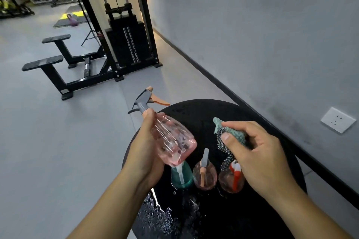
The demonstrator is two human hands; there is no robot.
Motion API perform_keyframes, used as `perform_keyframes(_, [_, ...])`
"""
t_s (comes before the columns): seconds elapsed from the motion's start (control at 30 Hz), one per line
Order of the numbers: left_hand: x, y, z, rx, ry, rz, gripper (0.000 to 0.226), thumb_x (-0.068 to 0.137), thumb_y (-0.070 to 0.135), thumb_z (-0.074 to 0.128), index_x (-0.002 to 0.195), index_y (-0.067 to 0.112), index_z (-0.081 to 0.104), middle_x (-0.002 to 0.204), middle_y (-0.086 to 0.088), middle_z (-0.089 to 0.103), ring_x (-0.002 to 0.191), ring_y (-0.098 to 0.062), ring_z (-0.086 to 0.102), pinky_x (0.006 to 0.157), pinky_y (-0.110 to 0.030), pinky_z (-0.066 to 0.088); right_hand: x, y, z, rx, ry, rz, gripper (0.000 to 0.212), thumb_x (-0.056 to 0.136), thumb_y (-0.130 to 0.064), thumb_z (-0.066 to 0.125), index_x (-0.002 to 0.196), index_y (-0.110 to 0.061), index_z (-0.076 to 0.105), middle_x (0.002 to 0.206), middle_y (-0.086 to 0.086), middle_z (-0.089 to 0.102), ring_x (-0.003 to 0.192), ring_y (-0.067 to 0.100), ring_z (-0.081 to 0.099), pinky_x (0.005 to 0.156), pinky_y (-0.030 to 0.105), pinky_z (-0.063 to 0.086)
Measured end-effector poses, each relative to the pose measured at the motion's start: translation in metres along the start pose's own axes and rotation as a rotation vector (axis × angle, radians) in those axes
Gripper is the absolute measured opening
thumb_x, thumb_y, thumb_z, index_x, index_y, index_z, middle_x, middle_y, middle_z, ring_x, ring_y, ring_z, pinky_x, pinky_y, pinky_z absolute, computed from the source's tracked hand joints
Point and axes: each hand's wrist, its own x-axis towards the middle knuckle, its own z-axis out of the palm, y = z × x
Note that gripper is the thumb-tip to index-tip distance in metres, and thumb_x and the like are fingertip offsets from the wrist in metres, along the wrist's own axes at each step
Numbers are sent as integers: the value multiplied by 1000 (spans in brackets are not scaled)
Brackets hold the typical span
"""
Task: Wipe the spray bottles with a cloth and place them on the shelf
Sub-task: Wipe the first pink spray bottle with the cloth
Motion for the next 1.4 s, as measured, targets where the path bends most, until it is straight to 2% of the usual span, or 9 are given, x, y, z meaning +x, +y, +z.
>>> perform_keyframes(0.17, [-1, 0, 1, 32, -3, 13, 53, 101, 66, 50, 102, 16, 70, 100, -15, 78, 104, -39, 75, 98, -64, 56, 1, 1, 0, -14, -1, -5, 18, 93, -20, 73, 102, -35, 76, 106, -15, 71, 100, 2, 69, 80, 11, 53])
perform_keyframes(0.27, [1, -4, -1, 44, -31, -35, 55, 99, 64, 56, 115, 13, 68, 105, -15, 74, 100, -35, 73, 100, -63, 56, 0, 2, -1, -29, 4, -9, 18, 93, -21, 73, 103, -36, 76, 107, -15, 71, 101, 2, 69, 82, 14, 54])
perform_keyframes(0.37, [-1, -7, -3, 90, -152, -145, 61, 93, 63, 65, 122, 10, 62, 105, -17, 69, 89, -32, 73, 87, -54, 61, 0, 4, -1, -46, 10, -11, 18, 93, -21, 73, 104, -36, 75, 107, -16, 70, 102, 2, 68, 82, 18, 55])
perform_keyframes(0.53, [-2, -7, -4, 102, -289, -192, 52, 73, 30, 81, 115, 8, 61, 102, -16, 68, 88, -33, 70, 82, -51, 62, 2, 5, -3, -71, 20, -15, 18, 94, -22, 72, 106, -35, 74, 108, -16, 69, 102, 1, 68, 81, 17, 56])
perform_keyframes(0.67, [-2, -8, -4, 150, -312, -142, 62, 73, 29, 82, 129, 10, 61, 110, -17, 70, 94, -32, 73, 82, -51, 63, 3, 6, -5, -64, 38, -5, 17, 94, -23, 72, 107, -35, 75, 109, -16, 69, 103, 1, 68, 81, 15, 56])
perform_keyframes(0.8, [0, -9, -4, 227, -315, -105, 35, 81, 31, 80, 111, 15, 73, 105, -14, 69, 88, -27, 71, 80, -46, 62, 3, 7, -8, -74, 86, -1, 17, 93, -24, 73, 105, -36, 75, 108, -17, 70, 101, 1, 68, 83, 20, 55])
perform_keyframes(0.93, [0, -13, -5, 251, -295, -78, 34, 93, 32, 76, 121, 13, 72, 112, -16, 70, 92, -28, 73, 77, -44, 60, 3, 7, -11, -76, 118, 0, 16, 93, -23, 74, 103, -36, 76, 107, -18, 70, 99, 0, 68, 84, 23, 56])
perform_keyframes(1.13, [-12, -16, 5, 362, -241, -90, 32, 98, 37, 67, 119, 14, 73, 98, -12, 77, 85, -30, 77, 76, -46, 63, 4, 7, -16, -63, 140, -1, 16, 93, -24, 74, 104, -36, 76, 109, -16, 70, 101, 1, 68, 86, 24, 55])
perform_keyframes(1.4, [-15, -28, -1, 601, -380, -156, 61, 72, 29, 86, 128, 21, 64, 116, -16, 78, 100, -43, 77, 93, -66, 59, 10, 11, -21, -144, 168, -83, 19, 93, -24, 74, 110, -32, 74, 112, -17, 67, 105, 1, 66, 86, 18, 56])
